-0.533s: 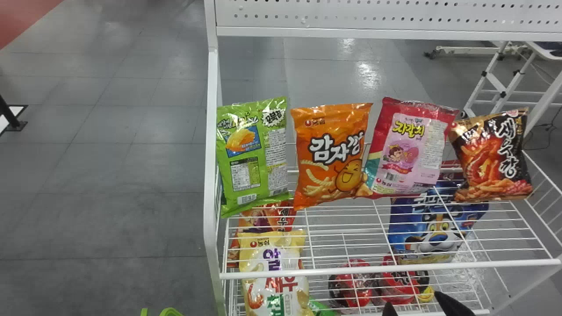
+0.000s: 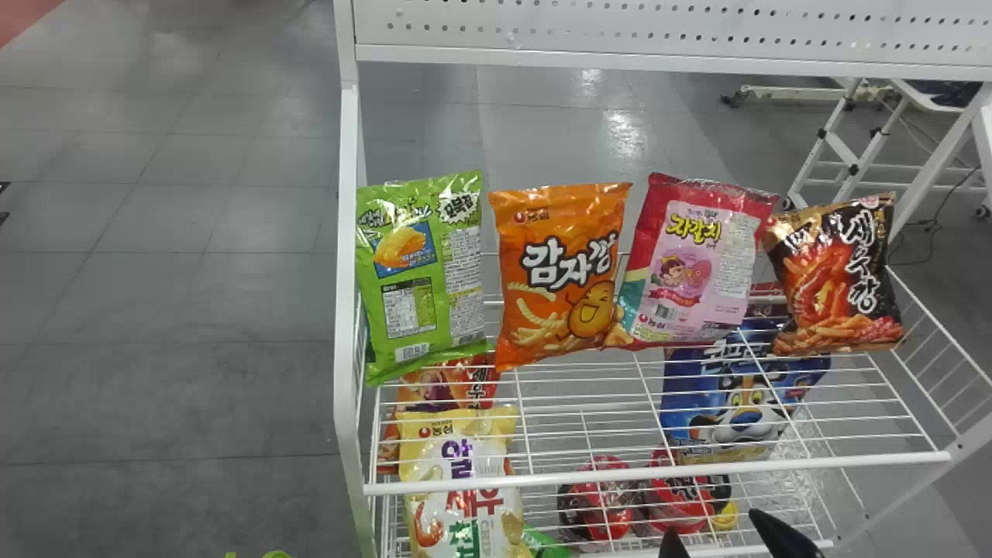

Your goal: Hold basket handle with left hand then pick Jagalchi snack with right hand and place into basket

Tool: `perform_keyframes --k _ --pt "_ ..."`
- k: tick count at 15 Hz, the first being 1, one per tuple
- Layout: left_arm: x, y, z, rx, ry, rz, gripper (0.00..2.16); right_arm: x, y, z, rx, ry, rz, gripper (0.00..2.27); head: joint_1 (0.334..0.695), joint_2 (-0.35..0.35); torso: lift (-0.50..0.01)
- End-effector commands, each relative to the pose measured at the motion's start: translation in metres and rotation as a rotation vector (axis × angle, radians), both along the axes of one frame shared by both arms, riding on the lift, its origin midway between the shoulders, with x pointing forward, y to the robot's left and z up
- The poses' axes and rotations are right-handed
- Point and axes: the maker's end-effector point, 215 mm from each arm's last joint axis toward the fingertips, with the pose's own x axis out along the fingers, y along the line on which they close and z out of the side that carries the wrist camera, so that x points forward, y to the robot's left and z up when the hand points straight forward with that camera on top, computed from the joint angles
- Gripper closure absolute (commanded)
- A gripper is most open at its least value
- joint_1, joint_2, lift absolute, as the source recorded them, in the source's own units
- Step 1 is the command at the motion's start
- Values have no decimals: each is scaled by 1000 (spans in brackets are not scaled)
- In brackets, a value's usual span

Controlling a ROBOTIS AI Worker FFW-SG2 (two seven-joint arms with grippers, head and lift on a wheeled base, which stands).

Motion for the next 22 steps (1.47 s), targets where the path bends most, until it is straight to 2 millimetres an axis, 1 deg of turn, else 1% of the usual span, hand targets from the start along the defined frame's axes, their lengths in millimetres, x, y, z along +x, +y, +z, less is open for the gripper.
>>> perform_keyframes --k 1,4,8,12,14,17,18,22 --pt "-1 -2 2 -12 1 0 2064 0 -4 1 5 -2 -9 90 695 -118 -9" --pt "-3 -4 1 -13 5 -4 2064 11 -13 10 7 -8 -22 87 695 -139 -9" --pt "-6 -4 0 -9 6 -10 2064 47 -15 12 28 63 -16 87 695 -164 -9" --pt "-13 1 -2 2 13 -15 2064 82 -12 19 49 103 -15 87 695 -149 -9" --pt "-15 4 -2 13 11 -22 2064 101 -12 27 65 117 -9 87 695 -130 -9" --pt "-19 11 -2 26 14 -26 2064 124 -22 36 67 147 -33 87 695 -118 -9" --pt "-20 12 -2 28 15 -27 2064 130 -23 42 70 145 -34 87 695 -118 -9" --pt "-19 14 2 20 0 -37 2064 154 -48 52 77 176 -94 87 695 -130 -9"
